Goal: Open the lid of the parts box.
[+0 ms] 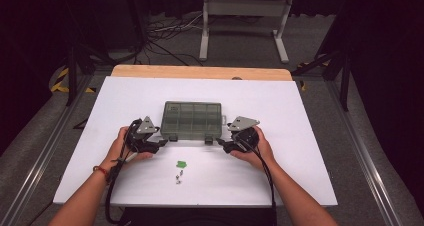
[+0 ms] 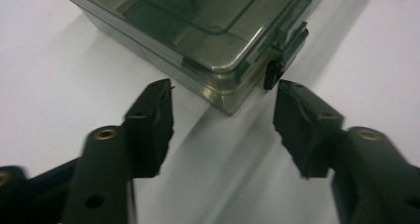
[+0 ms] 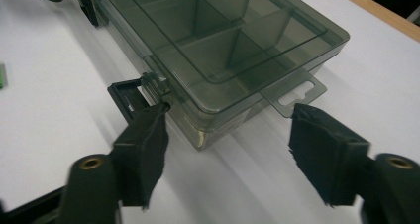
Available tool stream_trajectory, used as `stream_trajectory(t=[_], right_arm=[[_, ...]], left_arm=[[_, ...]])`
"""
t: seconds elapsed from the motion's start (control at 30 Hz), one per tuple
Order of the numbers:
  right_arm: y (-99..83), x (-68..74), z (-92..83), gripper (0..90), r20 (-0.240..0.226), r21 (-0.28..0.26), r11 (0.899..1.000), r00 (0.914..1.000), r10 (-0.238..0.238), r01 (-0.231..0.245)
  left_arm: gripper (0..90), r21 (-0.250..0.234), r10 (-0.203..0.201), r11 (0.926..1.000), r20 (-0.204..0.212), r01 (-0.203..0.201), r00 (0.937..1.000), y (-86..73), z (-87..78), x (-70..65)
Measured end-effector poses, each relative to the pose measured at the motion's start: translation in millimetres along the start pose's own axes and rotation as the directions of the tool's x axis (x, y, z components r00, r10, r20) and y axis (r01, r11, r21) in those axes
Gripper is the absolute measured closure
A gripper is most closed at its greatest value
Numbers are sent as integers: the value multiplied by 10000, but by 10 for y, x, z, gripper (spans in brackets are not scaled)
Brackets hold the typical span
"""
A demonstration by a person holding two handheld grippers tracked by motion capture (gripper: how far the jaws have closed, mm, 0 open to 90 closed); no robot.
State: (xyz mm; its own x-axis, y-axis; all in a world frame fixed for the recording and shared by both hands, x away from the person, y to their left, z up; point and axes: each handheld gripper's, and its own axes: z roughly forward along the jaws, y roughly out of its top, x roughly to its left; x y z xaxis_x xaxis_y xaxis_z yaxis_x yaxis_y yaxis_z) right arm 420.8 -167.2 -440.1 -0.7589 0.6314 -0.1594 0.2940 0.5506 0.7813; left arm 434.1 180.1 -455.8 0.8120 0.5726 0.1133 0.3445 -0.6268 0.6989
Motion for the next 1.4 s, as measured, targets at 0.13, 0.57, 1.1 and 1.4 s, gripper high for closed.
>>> stream_trajectory(t=[0.13,0.57,1.1,1.4], right_arm=[[-32,-22,66,496,-365,120,9999,9993,104,-100],[-67,5,51,618,-532,-59,9997,9983,235,-239],[-66,16,-40,735,-337,-422,9989,9993,173,-187],[-24,18,-113,834,84,-559,9984,9999,74,-69]], left_arm=[[480,-112,-191,9998,182,193,9997,-33,35,30],[591,-415,-438,9981,468,458,9979,-73,-42,55],[731,-553,-432,9975,264,447,9987,-83,-190,38],[893,-510,-410,9979,-149,402,9990,-67,-232,25]])
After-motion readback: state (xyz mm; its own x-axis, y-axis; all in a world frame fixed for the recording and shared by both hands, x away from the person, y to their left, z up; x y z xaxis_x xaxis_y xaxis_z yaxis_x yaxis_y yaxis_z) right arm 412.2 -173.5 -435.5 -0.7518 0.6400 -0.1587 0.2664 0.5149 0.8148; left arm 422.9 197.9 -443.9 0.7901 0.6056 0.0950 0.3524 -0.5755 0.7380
